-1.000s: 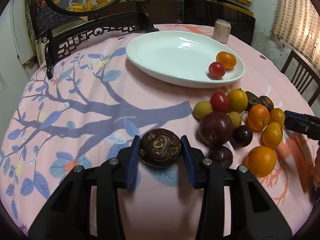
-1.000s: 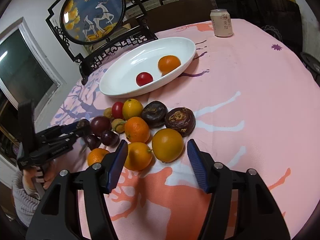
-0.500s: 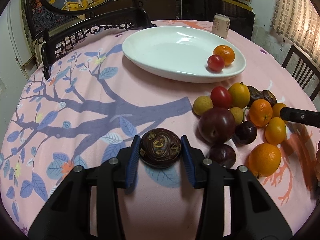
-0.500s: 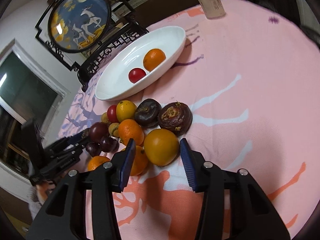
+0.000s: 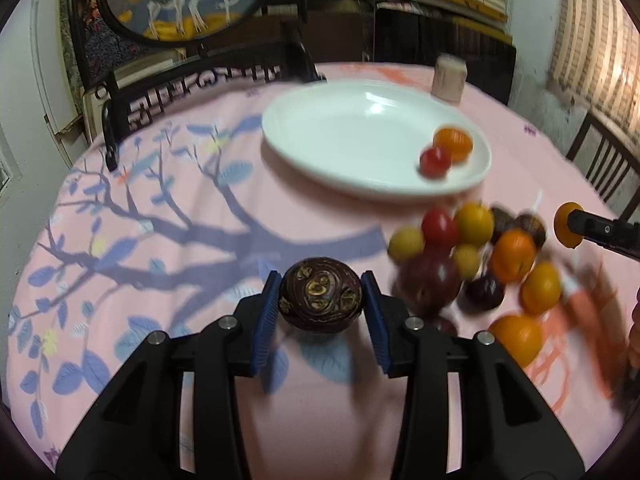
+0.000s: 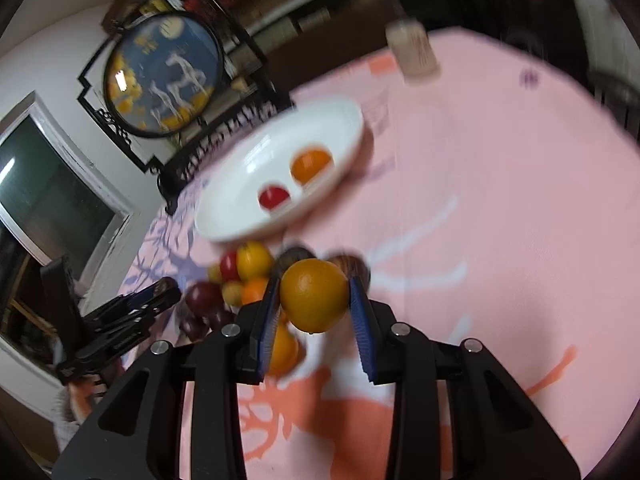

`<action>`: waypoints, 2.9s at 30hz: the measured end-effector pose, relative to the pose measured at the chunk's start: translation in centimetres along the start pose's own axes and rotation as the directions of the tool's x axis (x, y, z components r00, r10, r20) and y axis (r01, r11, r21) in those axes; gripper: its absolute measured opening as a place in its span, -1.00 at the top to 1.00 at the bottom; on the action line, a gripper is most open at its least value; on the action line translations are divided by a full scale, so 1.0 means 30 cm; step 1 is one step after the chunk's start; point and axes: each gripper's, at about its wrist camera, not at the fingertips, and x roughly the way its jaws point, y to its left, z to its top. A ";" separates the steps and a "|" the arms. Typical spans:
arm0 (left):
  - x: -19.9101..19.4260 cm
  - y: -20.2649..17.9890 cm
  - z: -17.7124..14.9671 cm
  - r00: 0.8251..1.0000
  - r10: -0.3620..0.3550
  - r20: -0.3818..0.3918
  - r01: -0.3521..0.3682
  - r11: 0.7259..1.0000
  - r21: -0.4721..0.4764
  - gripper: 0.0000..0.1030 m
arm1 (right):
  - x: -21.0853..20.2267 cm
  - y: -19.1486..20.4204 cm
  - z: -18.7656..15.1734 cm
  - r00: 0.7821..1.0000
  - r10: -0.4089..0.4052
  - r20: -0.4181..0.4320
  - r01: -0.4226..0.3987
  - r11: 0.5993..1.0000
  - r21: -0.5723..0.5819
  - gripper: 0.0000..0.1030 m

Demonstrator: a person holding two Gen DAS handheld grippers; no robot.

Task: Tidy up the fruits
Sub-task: 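Carry brown fruit and orange onto the white plate and open both grippers, then grasp the dark red plum with the left gripper while the right grasps a brown mangosteen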

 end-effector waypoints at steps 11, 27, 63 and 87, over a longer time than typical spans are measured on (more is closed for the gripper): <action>0.151 -0.044 0.289 1.000 0.005 0.018 -0.004 0.999 -0.043 0.19 | 0.224 0.185 0.254 0.999 -0.011 -0.035 0.008 0.995 -0.100 0.32; 0.166 -0.031 0.261 0.998 0.044 0.043 -0.042 0.999 -0.031 -0.40 | 0.271 0.183 0.288 0.998 -0.055 0.040 0.060 0.989 -0.133 0.07; 0.015 -0.100 -0.014 0.999 0.036 0.037 -0.040 0.995 0.090 -0.74 | 0.027 -0.031 0.101 0.998 -0.013 0.056 0.009 0.997 0.071 0.06; 0.035 -0.017 -0.021 0.998 0.068 0.014 -0.068 0.997 0.019 -0.70 | 0.033 0.008 0.091 0.999 -0.017 0.042 0.017 1.000 0.015 0.06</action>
